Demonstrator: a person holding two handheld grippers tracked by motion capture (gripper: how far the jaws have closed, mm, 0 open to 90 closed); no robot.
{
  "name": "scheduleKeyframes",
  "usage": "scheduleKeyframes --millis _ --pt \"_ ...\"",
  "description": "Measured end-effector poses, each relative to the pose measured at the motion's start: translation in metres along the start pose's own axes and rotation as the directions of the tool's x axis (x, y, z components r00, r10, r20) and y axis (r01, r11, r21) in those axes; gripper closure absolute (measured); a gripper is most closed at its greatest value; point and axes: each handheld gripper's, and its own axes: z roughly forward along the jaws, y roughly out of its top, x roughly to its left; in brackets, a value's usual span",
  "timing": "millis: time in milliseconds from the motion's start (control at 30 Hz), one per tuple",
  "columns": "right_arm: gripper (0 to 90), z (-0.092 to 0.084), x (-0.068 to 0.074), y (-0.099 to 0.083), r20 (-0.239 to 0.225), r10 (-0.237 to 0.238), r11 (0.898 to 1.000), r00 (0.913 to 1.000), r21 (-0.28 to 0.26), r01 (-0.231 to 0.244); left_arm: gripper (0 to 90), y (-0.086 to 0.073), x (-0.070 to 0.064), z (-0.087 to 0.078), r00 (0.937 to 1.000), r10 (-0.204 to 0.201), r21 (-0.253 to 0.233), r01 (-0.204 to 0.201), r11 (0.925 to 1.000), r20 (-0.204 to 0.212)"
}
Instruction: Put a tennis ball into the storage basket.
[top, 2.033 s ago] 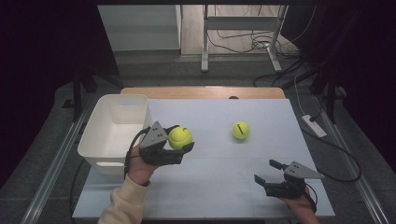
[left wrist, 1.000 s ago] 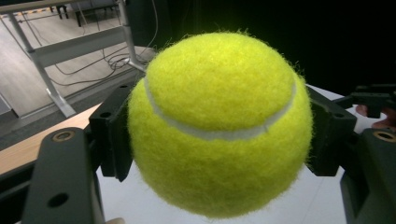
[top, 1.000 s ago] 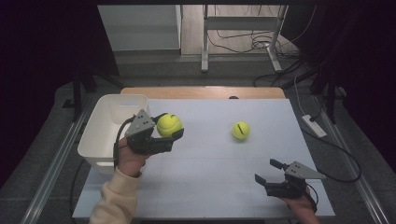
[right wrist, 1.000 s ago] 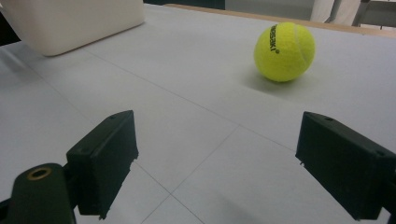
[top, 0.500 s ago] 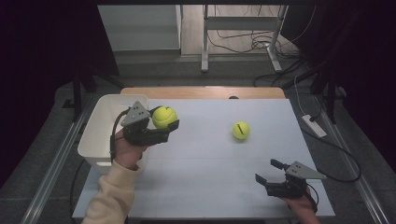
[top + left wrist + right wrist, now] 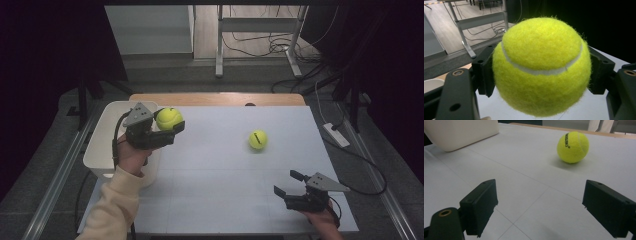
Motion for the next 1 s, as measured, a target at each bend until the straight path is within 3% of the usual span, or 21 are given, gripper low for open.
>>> scheduleKeyframes --millis 800,1000 --pt "12.6 0.001 -0.001 0.0 0.006 0.011 1.0 0.9999 0.0 -0.011 26.2 0.008 0.03 -0.001 0.9949 -0.035 0.017 0.037 0.9992 -0.094" --pt "12.6 0.001 -0.002 0.0 0.007 0.011 1.0 0.9999 0.0 -0.011 26.2 0.007 0.041 0.001 0.9905 -0.056 0.022 0.059 0.998 -0.126"
